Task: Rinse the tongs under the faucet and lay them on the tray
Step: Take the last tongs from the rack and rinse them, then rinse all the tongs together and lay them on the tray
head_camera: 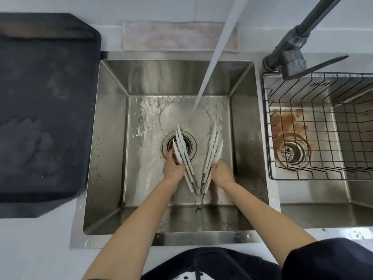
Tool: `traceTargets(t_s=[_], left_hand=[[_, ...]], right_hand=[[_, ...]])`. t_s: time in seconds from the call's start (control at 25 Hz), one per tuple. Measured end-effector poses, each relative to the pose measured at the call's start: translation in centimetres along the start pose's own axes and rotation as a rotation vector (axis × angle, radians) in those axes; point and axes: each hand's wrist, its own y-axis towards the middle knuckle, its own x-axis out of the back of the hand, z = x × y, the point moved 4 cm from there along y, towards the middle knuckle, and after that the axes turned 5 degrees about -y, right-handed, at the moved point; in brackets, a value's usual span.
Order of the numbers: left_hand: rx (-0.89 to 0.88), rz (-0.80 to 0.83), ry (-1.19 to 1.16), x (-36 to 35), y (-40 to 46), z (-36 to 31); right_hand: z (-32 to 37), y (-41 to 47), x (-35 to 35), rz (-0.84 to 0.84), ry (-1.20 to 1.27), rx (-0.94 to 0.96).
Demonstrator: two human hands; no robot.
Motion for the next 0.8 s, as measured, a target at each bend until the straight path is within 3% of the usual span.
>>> traceTargets(t_s=[0.4, 0.64, 0.8], left_hand=[[-0.096, -0.094, 0.185, -0.5, 0.7, -0.7], [-0.105, -0.054, 0.471, -1.9, 1.6, -0.3], [-0.109, -0.069, 0.558, -2.4, 2.0, -0.6]], right_hand=[[0.0, 0.8, 0.9, -0.087, 0.072, 0.078], [1.6, 0.6, 0.6, -0.075, -0.155, 0.097], [2.2, 0.8, 0.2, -0.062, -0.137, 0.054]])
